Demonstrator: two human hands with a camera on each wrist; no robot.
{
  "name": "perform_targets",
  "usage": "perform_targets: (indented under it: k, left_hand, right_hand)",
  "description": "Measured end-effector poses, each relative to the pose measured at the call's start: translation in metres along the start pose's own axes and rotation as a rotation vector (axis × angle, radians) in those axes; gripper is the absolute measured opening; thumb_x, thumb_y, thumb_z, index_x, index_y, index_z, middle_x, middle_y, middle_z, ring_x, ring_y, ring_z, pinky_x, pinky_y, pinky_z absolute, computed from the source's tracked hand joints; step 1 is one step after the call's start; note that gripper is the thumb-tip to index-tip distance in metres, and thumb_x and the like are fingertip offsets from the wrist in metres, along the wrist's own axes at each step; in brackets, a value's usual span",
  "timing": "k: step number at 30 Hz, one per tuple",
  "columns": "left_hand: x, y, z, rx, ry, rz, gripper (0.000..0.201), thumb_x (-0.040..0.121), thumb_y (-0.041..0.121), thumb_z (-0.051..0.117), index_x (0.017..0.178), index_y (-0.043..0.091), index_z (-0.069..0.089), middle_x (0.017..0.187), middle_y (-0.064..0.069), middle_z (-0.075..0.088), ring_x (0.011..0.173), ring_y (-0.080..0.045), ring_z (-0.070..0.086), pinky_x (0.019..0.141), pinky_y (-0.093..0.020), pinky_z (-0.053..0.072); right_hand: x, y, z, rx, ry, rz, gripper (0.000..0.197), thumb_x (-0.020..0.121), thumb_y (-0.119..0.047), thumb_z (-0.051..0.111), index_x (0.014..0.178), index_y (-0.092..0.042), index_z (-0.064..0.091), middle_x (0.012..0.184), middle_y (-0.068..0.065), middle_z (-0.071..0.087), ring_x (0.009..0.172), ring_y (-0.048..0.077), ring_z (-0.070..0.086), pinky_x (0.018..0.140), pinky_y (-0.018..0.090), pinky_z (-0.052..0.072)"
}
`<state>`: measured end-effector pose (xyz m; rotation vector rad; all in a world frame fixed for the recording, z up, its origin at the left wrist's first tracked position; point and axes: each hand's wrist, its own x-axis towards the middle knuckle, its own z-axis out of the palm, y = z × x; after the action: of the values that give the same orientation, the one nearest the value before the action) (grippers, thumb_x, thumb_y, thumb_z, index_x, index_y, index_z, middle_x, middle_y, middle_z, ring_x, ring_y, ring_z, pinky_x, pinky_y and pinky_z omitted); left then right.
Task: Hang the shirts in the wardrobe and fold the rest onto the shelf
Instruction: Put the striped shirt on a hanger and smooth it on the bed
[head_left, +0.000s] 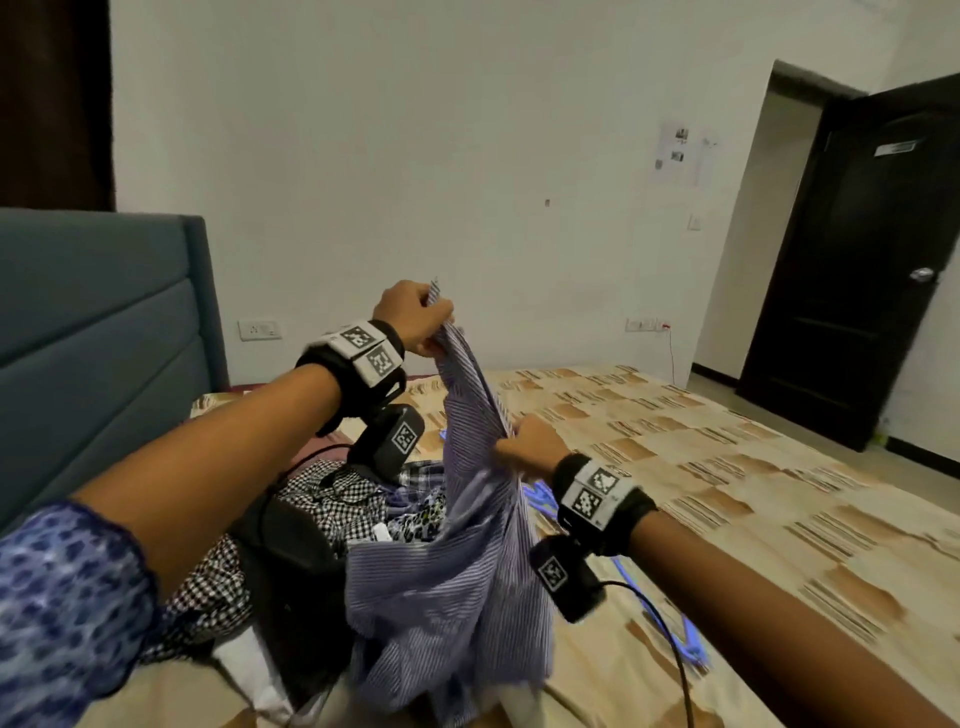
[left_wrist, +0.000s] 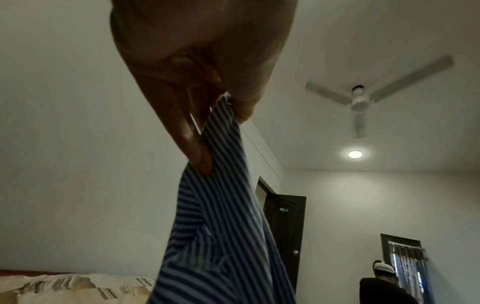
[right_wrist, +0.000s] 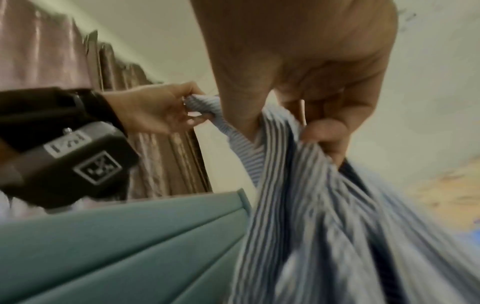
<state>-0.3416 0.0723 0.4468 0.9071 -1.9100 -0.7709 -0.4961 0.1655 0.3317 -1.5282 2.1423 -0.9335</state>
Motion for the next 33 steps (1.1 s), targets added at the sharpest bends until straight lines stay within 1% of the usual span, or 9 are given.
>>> perform_targets:
  k: [6,8,11,14,17,20,25,30,33]
  left_hand:
    - [0.01,-0.031,-0.019,0.074,0.157,-0.07,0.022,0.083,0.023,0.058,0.084,0.005,0.071,0.094,-0.016,0.07,0.088,-0.033,0.064,0.079,-0.044,0.055]
    - [0.013,-0.04,-0.023,0.148,0.176,-0.057,0.024,0.084,0.022,0.058,0.085,0.0,0.068,0.089,-0.019,0.067,0.085,-0.034,0.061,0.077,-0.042,0.053]
    - [0.026,-0.033,-0.036,0.17,0.245,0.009,0.019,0.088,0.019,0.055,0.077,0.004,0.056,0.079,-0.017,0.057,0.078,-0.031,0.055,0.07,-0.036,0.043]
    - [0.049,-0.013,-0.053,0.032,0.366,0.047,0.013,0.086,0.017,0.055,0.082,0.005,0.058,0.09,-0.023,0.063,0.088,-0.035,0.062,0.079,-0.042,0.052]
    - [0.055,-0.014,-0.063,0.166,0.398,0.026,0.022,0.089,0.014,0.053,0.097,-0.005,0.062,0.104,-0.028,0.062,0.098,-0.04,0.059,0.081,-0.039,0.045]
    - [0.047,-0.036,-0.063,0.266,0.284,0.046,0.02,0.089,0.017,0.056,0.087,-0.003,0.061,0.096,-0.029,0.063,0.09,-0.041,0.06,0.076,-0.041,0.045]
    - [0.038,-0.076,-0.06,0.218,0.109,-0.019,0.028,0.086,0.029,0.066,0.085,0.001,0.065,0.085,-0.019,0.063,0.083,-0.032,0.06,0.072,-0.037,0.042]
    - [0.035,-0.093,-0.061,0.084,0.015,-0.007,0.018,0.077,0.014,0.075,0.069,0.01,0.059,0.063,0.004,0.06,0.063,-0.01,0.055,0.071,-0.028,0.042]
    - [0.032,-0.107,-0.059,0.012,0.005,-0.004,0.021,0.072,-0.003,0.075,0.072,0.011,0.06,0.073,-0.002,0.063,0.078,-0.018,0.059,0.072,-0.026,0.049]
  right_hand:
    - [-0.009,0.051,-0.02,-0.196,-0.243,0.16,0.008,0.086,-0.007,0.059,0.079,-0.005,0.058,0.055,0.003,0.054,0.038,0.009,0.051,0.035,0.016,0.041]
    - [-0.001,0.047,-0.048,-0.275,-0.19,0.169,0.013,0.088,-0.005,0.059,0.075,-0.006,0.057,0.058,0.007,0.057,0.047,0.016,0.056,0.047,0.024,0.052]
    - [0.029,0.019,-0.111,-0.577,0.278,0.039,0.013,0.088,-0.007,0.054,0.09,-0.001,0.065,0.097,0.023,0.066,0.09,0.035,0.065,0.08,0.04,0.051]
    - [0.043,-0.014,-0.161,-0.531,0.653,-0.131,0.02,0.088,-0.011,0.054,0.1,-0.006,0.068,0.104,0.021,0.066,0.099,0.038,0.061,0.08,0.039,0.048]
    - [0.044,-0.017,-0.167,-0.659,0.359,-0.094,0.018,0.086,-0.011,0.062,0.102,-0.005,0.07,0.103,0.017,0.067,0.099,0.03,0.062,0.072,0.03,0.042]
    - [0.038,0.002,-0.156,-0.641,0.113,-0.032,0.022,0.086,-0.014,0.067,0.1,0.003,0.069,0.086,0.014,0.063,0.088,0.03,0.063,0.069,0.032,0.044]
    - [0.038,0.023,-0.157,-0.667,0.274,-0.032,0.017,0.09,-0.009,0.058,0.1,-0.004,0.071,0.1,0.018,0.068,0.095,0.032,0.062,0.079,0.037,0.048]
    - [0.036,0.045,-0.18,-0.137,0.763,-0.156,0.015,0.084,-0.009,0.056,0.092,-0.007,0.068,0.09,0.021,0.067,0.084,0.037,0.063,0.075,0.048,0.051]
    - [0.032,0.06,-0.166,0.31,0.606,-0.069,0.008,0.091,-0.007,0.049,0.093,-0.012,0.055,0.082,0.015,0.058,0.062,0.026,0.056,0.055,0.038,0.053]
